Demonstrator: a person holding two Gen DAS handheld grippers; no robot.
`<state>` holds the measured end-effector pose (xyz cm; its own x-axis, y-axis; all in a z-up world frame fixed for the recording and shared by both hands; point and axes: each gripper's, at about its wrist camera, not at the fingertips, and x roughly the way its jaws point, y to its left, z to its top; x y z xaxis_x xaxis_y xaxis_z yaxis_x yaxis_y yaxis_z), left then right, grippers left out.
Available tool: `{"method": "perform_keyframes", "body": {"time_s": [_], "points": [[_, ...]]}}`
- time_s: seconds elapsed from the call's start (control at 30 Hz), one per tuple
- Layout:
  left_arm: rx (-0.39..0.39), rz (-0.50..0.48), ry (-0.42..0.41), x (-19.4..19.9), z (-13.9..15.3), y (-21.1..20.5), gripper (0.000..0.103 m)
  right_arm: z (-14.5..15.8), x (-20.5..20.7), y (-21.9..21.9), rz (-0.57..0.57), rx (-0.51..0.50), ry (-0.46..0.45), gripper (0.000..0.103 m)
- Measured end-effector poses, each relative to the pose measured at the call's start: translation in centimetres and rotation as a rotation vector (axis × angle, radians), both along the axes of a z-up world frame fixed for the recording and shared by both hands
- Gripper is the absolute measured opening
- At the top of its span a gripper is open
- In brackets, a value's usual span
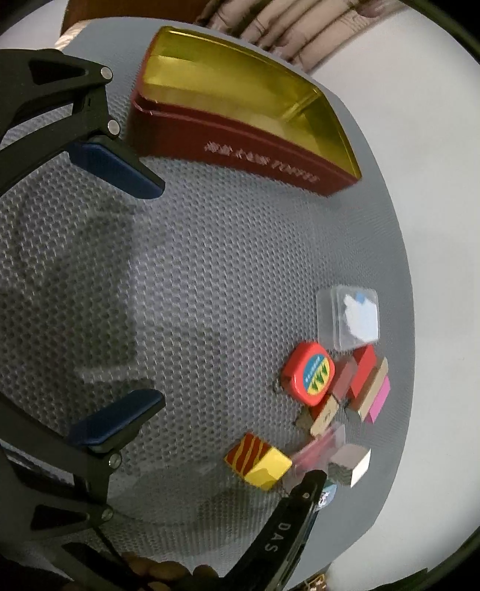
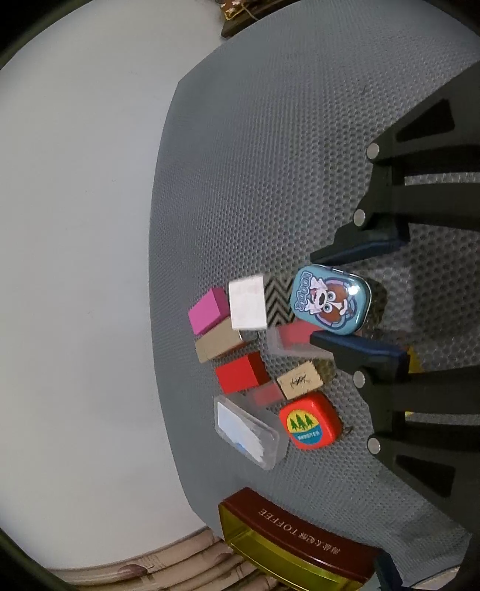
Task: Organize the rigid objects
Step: 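Grasp the blue dog-print tin with the right gripper and lift it, then close the left gripper on the yellow red-striped cube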
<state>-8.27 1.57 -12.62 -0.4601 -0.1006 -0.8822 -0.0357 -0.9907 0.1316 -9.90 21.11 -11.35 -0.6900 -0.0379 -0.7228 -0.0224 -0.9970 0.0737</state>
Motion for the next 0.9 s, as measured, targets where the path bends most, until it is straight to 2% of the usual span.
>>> {"method": "perform_keyframes", "body": {"time_s": [0.27,0.5,0.63,0.83,0.9], "points": [[-0.008,-0.155,0.042,-0.1,0.3,3.0,0.102,0.0,1.3,3.7,-0.075,0.043,0.009,0.037],[0.042,-0.299,0.053,-1.5,0.6,6.4,0.102,-1.7,1.9,7.2,-0.160,0.038,-0.033,0.036],[0.068,-0.336,0.005,-2.4,0.4,7.0,0.102,-2.2,1.4,8.0,-0.179,-0.001,-0.054,0.037],[0.115,-0.361,-0.039,-4.5,-0.1,7.8,0.102,-2.3,1.1,8.2,-0.176,0.009,-0.065,0.037],[0.126,-0.373,-0.047,-4.9,-0.2,8.1,0.097,-2.4,0.9,8.2,-0.174,0.009,-0.065,0.037]]}}
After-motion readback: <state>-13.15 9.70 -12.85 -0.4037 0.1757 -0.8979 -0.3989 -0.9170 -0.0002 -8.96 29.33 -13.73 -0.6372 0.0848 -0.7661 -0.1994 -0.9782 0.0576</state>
